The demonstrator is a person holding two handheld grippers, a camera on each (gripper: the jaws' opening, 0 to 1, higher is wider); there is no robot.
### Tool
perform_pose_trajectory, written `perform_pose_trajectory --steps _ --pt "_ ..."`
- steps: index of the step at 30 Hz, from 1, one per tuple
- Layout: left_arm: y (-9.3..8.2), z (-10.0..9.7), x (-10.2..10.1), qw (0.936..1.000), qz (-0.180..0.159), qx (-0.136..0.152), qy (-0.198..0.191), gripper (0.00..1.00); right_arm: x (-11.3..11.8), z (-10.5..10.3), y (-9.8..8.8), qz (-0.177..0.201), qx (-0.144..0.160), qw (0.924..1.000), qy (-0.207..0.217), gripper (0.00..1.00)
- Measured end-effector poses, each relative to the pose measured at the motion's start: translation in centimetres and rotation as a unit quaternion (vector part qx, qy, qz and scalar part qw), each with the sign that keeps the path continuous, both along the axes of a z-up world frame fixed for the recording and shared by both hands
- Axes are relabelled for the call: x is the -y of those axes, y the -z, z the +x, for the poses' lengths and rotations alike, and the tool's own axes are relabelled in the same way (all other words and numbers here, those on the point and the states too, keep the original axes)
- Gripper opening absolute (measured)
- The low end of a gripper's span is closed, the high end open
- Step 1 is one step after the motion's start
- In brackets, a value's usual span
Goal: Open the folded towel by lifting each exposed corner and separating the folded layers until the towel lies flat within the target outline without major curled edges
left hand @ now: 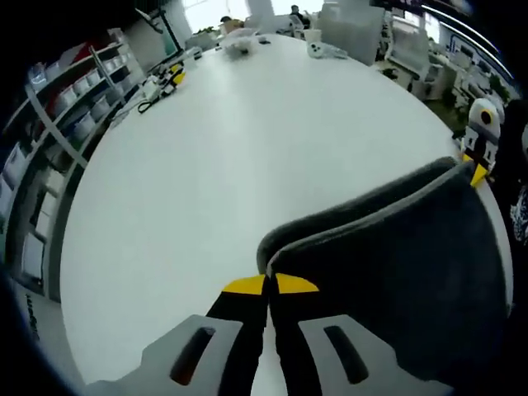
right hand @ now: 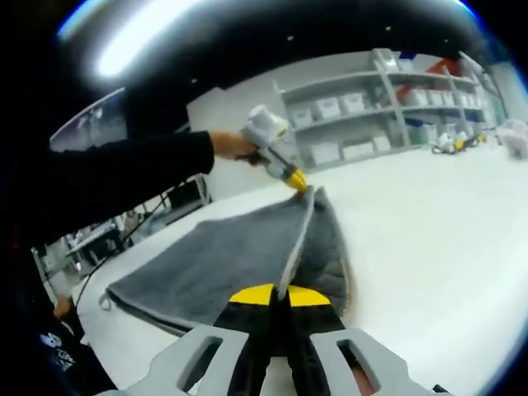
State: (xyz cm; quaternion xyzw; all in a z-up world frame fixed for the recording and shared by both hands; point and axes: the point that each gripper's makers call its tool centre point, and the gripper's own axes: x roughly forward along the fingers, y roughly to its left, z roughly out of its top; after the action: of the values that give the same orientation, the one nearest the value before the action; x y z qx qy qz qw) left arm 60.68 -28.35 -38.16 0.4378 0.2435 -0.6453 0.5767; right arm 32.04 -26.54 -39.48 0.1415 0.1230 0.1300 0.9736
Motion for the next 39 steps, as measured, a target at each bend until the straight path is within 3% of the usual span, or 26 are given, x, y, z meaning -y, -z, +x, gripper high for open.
perform_pose_trajectory --steps 7,11,13,14,16,19,26,31,36,39 --pt "0.7 0.6 0.2 0.9997 0.016 0.013 0.014 0.01 0.0 0.1 -0.2 0.002 0.003 1.0 0.0 0.0" --pt "0.4 2.0 0.5 0.9999 0.015 0.008 -0.002 0.01 0.1 0.0 -0.6 0.016 0.007 0.9998 0.01 0.0" --pt "0.2 1.5 0.5 0.9999 0.011 0.006 -0.011 0.01 0.1 0.0 -0.7 0.014 0.005 0.9997 0.019 0.0" --pt "0.2 1.5 0.4 0.9999 0.012 0.006 -0.011 0.01 0.1 0.1 -0.7 0.01 0.005 0.9996 0.025 0.0" --pt "0.3 0.4 0.2 0.9997 0.005 0.014 -0.018 0.01 0.6 0.1 -1.1 -0.038 0.018 0.9979 0.05 0.0" --pt "0.2 0.2 0.0 0.9996 -0.003 0.017 -0.022 0.01 0.0 0.0 -0.9 -0.068 0.015 0.9961 0.053 0.0" --pt "0.1 0.1 -0.2 0.9996 -0.013 0.025 -0.009 0.01 -0.4 0.0 -0.8 -0.064 0.012 0.9968 0.046 0.0" --pt "-0.3 0.0 -0.5 0.9992 -0.018 0.036 -0.004 0.01 -1.3 0.0 -1.7 -0.049 0.032 0.9977 0.034 0.0" --pt "-1.2 0.1 -0.6 0.9983 -0.039 0.042 -0.007 0.01 -2.6 0.0 -2.4 -0.067 0.049 0.9964 0.019 0.0" --pt "-1.9 0.2 -1.0 0.9973 -0.06 0.036 -0.02 0.01 -3.4 0.0 -3.4 -0.089 0.076 0.993 0.009 0.0"
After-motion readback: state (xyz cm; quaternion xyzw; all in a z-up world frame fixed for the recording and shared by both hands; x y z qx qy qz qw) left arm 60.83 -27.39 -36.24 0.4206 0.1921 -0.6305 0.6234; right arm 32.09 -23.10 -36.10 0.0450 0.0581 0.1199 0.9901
